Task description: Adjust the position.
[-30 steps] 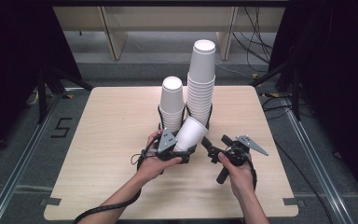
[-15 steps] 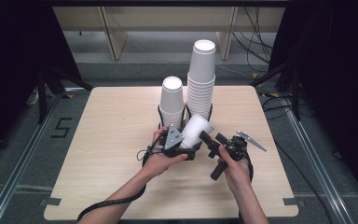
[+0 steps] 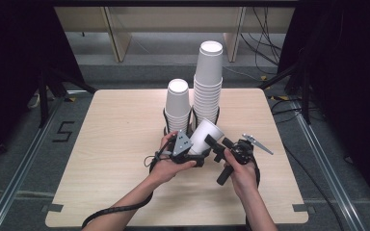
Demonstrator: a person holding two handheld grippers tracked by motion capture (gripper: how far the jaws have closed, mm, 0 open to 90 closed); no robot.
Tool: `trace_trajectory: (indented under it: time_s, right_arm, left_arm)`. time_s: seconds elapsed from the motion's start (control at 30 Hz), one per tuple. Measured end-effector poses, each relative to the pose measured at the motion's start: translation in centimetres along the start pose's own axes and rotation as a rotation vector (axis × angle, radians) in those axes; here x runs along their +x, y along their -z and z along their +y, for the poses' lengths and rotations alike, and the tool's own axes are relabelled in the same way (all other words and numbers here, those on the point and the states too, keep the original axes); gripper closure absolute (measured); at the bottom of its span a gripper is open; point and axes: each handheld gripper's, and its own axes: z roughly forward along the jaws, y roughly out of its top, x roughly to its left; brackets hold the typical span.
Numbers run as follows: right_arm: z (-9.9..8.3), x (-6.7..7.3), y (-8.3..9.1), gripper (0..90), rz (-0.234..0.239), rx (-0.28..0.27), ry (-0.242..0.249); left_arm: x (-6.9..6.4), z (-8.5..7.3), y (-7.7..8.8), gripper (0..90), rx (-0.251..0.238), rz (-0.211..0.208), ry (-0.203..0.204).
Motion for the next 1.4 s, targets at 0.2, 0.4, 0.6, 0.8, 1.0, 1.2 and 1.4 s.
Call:
trace_trajectory:
  time_s: [0.2, 0.4, 0.6, 0.8, 1.0, 1.2, 1.4]
  right_arm:
    - [0.1, 0.3, -0.4, 0.5, -0.009, 0.017, -0.006]
    - [0.1, 0.3, -0.9, 0.5, -0.001, 0.032, -0.020]
    - [0.1, 0.2, -1.2, 0.4, 0.004, 0.037, -0.039]
    - [0.2, 0.4, -1.5, 0.5, 0.009, 0.049, -0.065]
    - [0.2, 0.0, -1.6, 5.5, 0.021, 0.041, -0.082]
    - [0.1, 0.3, -1.6, 9.9, 0.019, 0.031, -0.079]
    - [0.0, 0.3, -1.6, 12.1, 0.024, 0.028, -0.051]
  left_arm:
    - [-0.2, 0.1, -0.1, 19.1, -0.001, -0.001, -0.001]
    - [-0.4, 0.1, -0.1, 19.2, -0.002, -0.001, -0.005]
    - [-0.6, 0.1, -0.1, 19.2, -0.005, -0.004, -0.006]
    - [-0.9, 0.0, -0.3, 19.1, -0.001, -0.004, -0.026]
    - [-1.1, 0.1, -0.2, 19.1, 0.003, -0.013, -0.037]
    - [-1.0, 0.2, -0.2, 18.9, 0.004, -0.012, -0.049]
    - [-0.9, 0.2, -0.2, 18.5, 0.010, 0.002, -0.057]
